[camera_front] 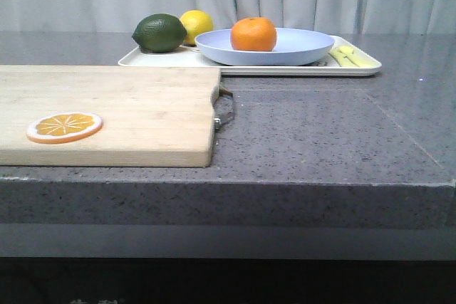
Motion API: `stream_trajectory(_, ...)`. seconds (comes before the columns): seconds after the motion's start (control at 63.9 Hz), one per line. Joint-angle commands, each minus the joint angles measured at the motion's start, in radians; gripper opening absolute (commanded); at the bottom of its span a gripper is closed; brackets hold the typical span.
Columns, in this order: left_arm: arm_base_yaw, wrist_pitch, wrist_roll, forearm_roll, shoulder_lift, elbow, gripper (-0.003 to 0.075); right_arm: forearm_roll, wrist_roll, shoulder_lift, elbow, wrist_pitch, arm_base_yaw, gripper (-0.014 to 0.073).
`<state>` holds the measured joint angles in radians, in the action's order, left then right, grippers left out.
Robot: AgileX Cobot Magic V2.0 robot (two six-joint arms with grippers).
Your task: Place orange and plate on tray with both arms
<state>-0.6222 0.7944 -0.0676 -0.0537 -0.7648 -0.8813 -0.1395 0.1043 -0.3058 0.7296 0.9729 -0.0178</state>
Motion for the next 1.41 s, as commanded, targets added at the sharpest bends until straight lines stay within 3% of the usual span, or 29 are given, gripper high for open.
stream_trajectory(0.0, 0.002, -0.071, -0.008, 0.004, -0.003, -0.025, -0.0008, 0.007, -0.001, -0.011, 0.024, -0.085, 0.005, -0.0068)
stream_trajectory(0.563, 0.026, -0.095, -0.008, 0.022, 0.043, 0.015, -0.0018, 0.007, -0.001, -0.011, 0.024, -0.084, 0.005, -0.0068)
stream_trajectory(0.735, 0.189, -0.285, 0.011, -0.037, 0.195, 0.175, -0.0018, 0.007, -0.001, -0.011, 0.024, -0.082, 0.005, -0.0068)
stream_trajectory(0.985, 0.469, -0.624, 0.011, -0.031, 0.531, 0.554, -0.0018, 0.007, -0.001, -0.011, 0.024, -0.081, 0.005, -0.0068)
stream_trajectory(1.173, 0.530, -0.794, 0.011, -0.010, 0.700, 0.772, -0.0018, 0.007, -0.001, -0.011, 0.024, -0.081, 0.005, -0.0068)
stream_trajectory(1.392, 0.540, -0.860, 0.009, 0.107, 0.767, 0.888, -0.0018, 0.007, -0.001, -0.011, 0.024, -0.081, 0.005, -0.0068)
